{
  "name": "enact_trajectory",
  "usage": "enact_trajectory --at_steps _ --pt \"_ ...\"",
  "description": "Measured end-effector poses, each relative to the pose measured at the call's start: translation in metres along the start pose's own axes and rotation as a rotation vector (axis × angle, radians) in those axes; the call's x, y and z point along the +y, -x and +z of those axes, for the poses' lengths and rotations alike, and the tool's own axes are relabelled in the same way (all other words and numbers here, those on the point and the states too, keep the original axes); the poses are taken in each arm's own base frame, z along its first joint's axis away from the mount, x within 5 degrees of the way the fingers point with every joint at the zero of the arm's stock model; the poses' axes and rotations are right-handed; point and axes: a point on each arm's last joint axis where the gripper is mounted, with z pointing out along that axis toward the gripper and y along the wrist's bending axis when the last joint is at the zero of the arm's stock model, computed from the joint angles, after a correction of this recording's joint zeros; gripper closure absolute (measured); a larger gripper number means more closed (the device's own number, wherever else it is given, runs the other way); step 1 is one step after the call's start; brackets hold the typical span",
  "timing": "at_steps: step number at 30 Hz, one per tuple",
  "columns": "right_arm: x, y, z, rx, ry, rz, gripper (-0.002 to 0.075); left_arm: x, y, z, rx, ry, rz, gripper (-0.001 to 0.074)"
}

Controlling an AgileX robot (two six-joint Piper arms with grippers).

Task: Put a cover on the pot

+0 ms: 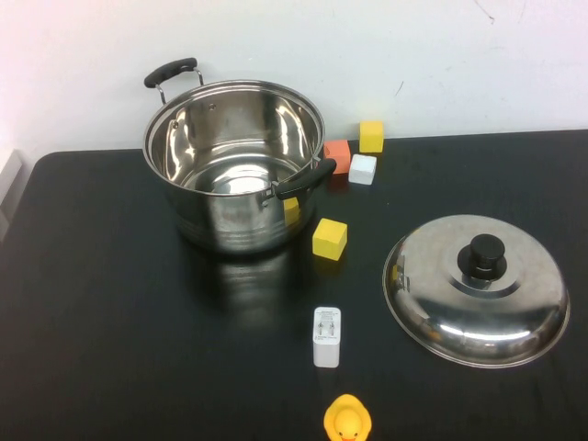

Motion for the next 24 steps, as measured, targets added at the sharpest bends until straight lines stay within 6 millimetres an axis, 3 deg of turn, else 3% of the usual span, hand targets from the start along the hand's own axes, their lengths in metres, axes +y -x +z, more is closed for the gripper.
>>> enact_trajectory --at_steps 7,11,14,19,24 --pt "0.004 0.001 0.0 -0.019 0.041 0.102 0.0728 0.0 0.0 0.0 0.0 0.0 0.0 0.0737" --pt "0.014 0.008 -0.001 -0.067 0.181 0.56 0.0728 0.0 0.0 0.0 0.0 0.0 0.0 0.0737" --pt "0.018 0.013 -0.002 -0.084 0.254 0.79 0.0728 0.0 0.0 0.0 0.0 0.0 0.0 0.0737" --pt "0.019 0.016 -0.003 -0.107 0.269 0.755 0.0728 0.0 0.0 0.0 0.0 0.0 0.0 0.0737" --pt "0.02 0.015 -0.003 -0.125 0.268 0.556 0.0728 0.0 0.0 0.0 0.0 0.0 0.0 0.0737"
